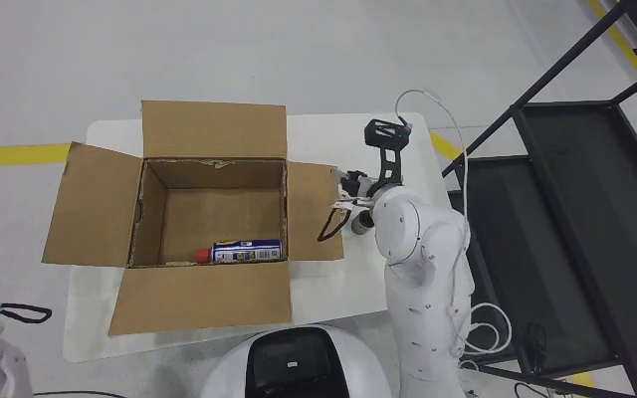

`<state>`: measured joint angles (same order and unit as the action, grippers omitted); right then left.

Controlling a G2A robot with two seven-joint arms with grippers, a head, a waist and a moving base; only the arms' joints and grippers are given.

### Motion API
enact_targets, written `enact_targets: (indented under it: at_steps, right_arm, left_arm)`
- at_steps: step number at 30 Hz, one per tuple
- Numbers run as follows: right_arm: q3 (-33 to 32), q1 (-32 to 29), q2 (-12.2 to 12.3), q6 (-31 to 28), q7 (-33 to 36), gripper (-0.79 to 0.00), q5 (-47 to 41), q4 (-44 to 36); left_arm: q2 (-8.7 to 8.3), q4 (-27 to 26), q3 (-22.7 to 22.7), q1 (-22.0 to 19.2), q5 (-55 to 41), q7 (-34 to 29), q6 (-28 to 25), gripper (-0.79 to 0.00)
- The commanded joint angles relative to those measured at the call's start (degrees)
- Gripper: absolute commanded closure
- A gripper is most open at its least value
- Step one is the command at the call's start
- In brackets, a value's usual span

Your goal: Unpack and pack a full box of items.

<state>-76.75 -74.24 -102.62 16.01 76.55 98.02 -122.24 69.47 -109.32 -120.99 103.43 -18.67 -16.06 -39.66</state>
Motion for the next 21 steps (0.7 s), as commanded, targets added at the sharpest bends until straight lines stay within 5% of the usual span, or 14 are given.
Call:
enact_targets:
  at_steps: [1, 6, 21]
  right_arm:
    - [2.83, -0.01, 0.22, -1.35, -1.57, -0.785, 1.67, -0.39]
    - [8.48, 0.41, 0.59, -2.0, -5.0, -0.785, 5.81, -0.18]
    - [8.48, 0.41, 0.59, -2.0, -5.0, -0.785, 5.81, -0.18]
  left_arm:
    - [0.0, 0.0, 0.0, 0.0, 0.0, 0.0, 0.0, -0.785]
    - [0.0, 0.0, 0.0, 0.0, 0.0, 0.0, 0.0, -0.785]
    - [0.0, 0.0, 0.0, 0.0, 0.0, 0.0, 0.0, -0.785]
